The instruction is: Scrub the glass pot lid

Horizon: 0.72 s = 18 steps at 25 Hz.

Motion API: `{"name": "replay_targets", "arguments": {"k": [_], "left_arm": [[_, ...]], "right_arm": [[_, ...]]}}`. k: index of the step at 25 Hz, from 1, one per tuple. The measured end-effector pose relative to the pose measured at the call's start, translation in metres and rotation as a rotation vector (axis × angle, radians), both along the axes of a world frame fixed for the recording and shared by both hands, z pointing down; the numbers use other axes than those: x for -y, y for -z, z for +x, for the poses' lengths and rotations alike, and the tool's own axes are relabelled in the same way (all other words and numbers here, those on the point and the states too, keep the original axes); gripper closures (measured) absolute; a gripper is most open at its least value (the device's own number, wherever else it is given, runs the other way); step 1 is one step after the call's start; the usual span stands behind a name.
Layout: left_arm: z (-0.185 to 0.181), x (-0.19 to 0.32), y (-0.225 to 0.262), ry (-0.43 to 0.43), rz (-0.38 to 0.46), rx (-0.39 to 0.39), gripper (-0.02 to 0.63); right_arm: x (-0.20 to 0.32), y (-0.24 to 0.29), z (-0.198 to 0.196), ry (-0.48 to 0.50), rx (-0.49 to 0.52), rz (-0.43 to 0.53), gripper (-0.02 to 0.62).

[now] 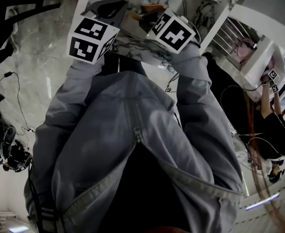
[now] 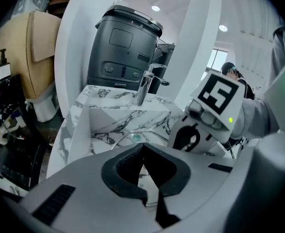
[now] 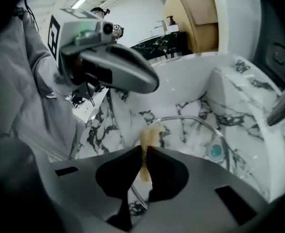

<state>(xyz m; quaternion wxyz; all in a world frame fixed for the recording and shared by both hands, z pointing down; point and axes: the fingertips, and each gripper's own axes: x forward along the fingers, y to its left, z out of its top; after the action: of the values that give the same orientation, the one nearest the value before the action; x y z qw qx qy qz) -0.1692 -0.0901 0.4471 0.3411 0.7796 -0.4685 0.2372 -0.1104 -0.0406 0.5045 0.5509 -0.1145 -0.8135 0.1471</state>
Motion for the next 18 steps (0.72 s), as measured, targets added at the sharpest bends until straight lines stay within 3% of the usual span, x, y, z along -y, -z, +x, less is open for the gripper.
{"name": "replay_targets", "arguments": {"k": [7,11,18], "left_arm": [[0.020,0.018,-0.009,-0.053,-0.013,-0.008,0.591],[0.023,0.026,-0.018,-0.061,-0.024,-0.001,0.591],[0.020,0.031,-0.031,-0.062,-0.048,0.011,0.591]], "right_arm": [[0.107,0.012,0.016,-0.136,0.041,0.292,0.546],[0.142,-0.026,0.014,-0.034,0.008,0.456,0.546],[0.170,-0.076,0.001,0.083,-0.062,0.634,0.546]]}}
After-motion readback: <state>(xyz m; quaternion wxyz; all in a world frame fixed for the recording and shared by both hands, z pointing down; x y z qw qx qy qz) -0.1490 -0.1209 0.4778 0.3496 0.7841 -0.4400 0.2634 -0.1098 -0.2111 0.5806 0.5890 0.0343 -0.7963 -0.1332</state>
